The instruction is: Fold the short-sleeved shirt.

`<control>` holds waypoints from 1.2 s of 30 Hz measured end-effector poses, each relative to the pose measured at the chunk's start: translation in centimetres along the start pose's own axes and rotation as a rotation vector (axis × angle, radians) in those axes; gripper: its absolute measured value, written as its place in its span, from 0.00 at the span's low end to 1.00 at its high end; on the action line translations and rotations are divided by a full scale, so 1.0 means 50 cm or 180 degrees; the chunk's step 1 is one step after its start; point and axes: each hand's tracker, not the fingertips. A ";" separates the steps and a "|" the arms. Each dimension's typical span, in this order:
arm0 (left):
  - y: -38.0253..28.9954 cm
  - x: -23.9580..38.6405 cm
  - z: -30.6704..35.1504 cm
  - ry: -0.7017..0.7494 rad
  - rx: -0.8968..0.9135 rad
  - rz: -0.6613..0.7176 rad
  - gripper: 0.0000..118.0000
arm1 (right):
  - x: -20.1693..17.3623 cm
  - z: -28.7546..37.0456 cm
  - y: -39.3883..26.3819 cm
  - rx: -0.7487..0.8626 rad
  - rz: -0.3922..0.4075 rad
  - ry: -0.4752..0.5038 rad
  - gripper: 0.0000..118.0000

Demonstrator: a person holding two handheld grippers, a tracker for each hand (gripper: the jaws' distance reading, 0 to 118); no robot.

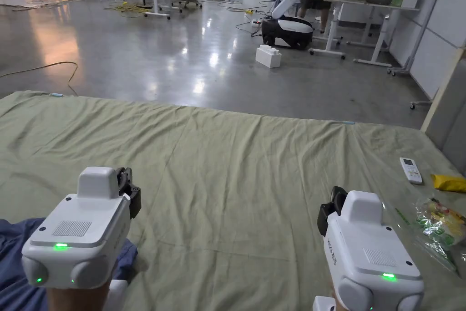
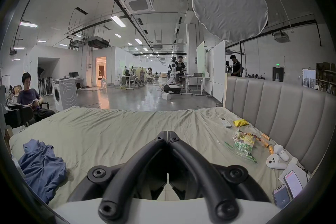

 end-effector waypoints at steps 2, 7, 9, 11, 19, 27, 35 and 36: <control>-0.010 -0.037 0.000 0.0049 -0.0217 0.0016 0.05 | -0.004 -0.003 -0.005 -0.0011 0.0032 0.0034 0.01; -0.065 -0.177 -0.009 0.0293 -0.0853 0.0198 0.05 | -0.021 -0.015 -0.027 -0.0122 0.0069 0.0117 0.01; -0.094 -0.233 -0.016 0.0336 -0.1106 0.0178 0.05 | -0.029 -0.019 -0.036 -0.0167 0.0072 0.0142 0.00; -0.122 -0.288 -0.024 0.0357 -0.1406 0.0194 0.05 | -0.038 -0.020 -0.039 -0.0192 0.0103 0.0179 0.01; -0.240 -0.419 -0.061 0.0389 -0.2335 0.0092 0.87 | -0.070 -0.040 -0.073 -0.0330 0.0171 0.0275 0.01; -0.381 -0.417 -0.122 0.0321 -0.2830 0.0132 0.83 | -0.084 -0.049 -0.096 -0.0440 0.0241 0.0292 0.01; -0.375 -0.367 -0.095 0.0338 -0.2540 -0.0093 0.56 | -0.079 -0.055 -0.114 -0.0584 0.0193 0.0244 0.01; -0.375 -0.366 -0.093 0.0326 -0.2535 -0.0070 0.50 | -0.080 -0.055 -0.115 -0.0565 0.0212 0.0248 0.01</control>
